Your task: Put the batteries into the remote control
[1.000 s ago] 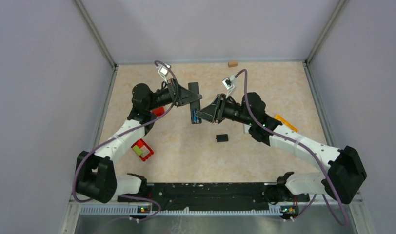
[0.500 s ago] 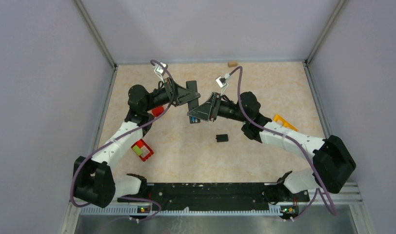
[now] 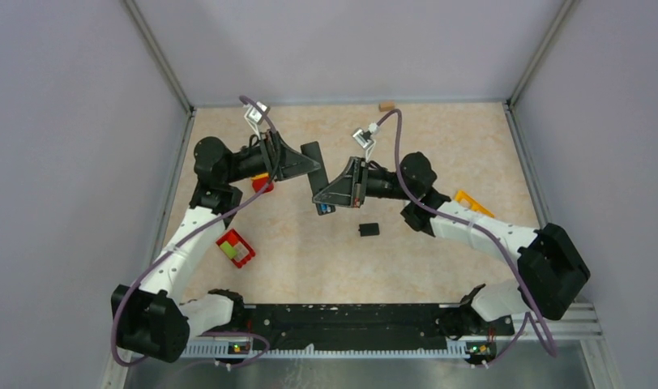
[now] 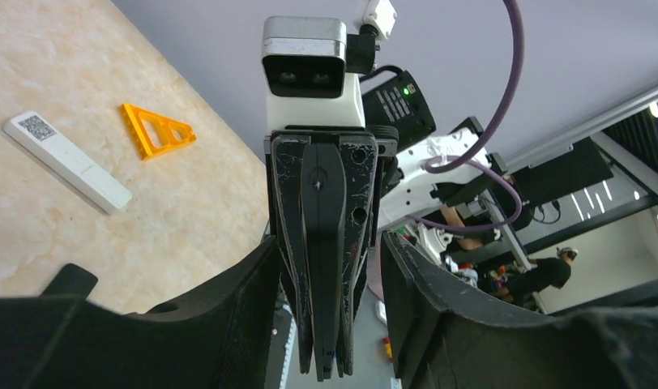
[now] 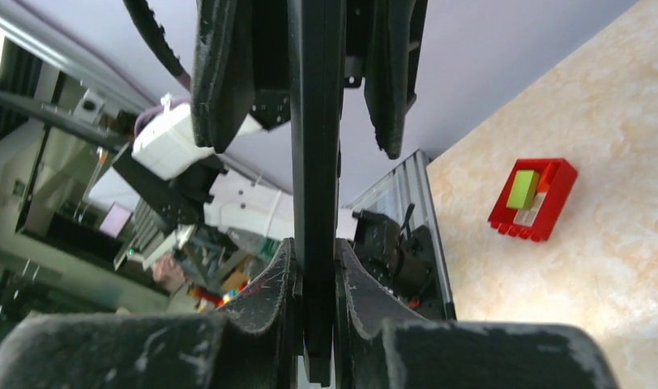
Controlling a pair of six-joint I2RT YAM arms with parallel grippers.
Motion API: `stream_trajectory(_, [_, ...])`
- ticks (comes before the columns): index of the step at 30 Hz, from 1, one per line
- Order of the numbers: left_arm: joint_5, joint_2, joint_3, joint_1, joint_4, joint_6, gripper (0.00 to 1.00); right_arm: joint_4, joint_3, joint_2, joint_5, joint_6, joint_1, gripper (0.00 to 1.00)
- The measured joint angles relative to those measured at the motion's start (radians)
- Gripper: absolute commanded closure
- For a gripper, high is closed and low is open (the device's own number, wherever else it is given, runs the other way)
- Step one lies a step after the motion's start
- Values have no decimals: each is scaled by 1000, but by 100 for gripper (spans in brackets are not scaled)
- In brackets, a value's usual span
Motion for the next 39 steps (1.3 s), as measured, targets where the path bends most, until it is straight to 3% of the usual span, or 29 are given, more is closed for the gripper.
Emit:
stream_trajectory(5, [82, -2, 10, 2, -37, 26, 60, -57, 32, 31, -114, -35, -3, 100])
stream_trajectory(8, [108, -2, 11, 4, -70, 53, 72, -87, 51, 45, -151, -58, -4, 100])
stream_trajectory(13, [128, -7, 19, 7, -156, 128, 75, -135, 79, 53, -181, -87, -5, 100])
stream_trajectory(14, [131, -9, 27, 8, -183, 150, 81, -138, 82, 56, -185, -90, -5, 100])
stream_trajectory(15, [132, -11, 35, 8, -212, 173, 95, -142, 86, 60, -190, -93, -5, 100])
stream_trajectory(17, [131, -11, 48, 9, -253, 205, 100, -147, 92, 64, -194, -97, -8, 99])
stream_trajectory(21, [113, -13, 58, 9, -302, 254, 100, -169, 96, 68, -197, -119, -16, 36])
stream_trajectory(23, [97, -21, 62, 9, -343, 285, 100, -201, 99, 67, -186, -134, -34, 27])
stream_trajectory(28, [-78, -29, 118, 10, -512, 402, 100, -398, 98, 14, -89, -286, -130, 25])
stream_trajectory(32, [-315, -40, 132, 15, -638, 492, 100, -562, 88, -100, 43, -436, -194, 26])
stream_trajectory(39, [-681, -47, 94, 25, -762, 530, 100, -779, 71, -126, 284, -742, -201, 28])
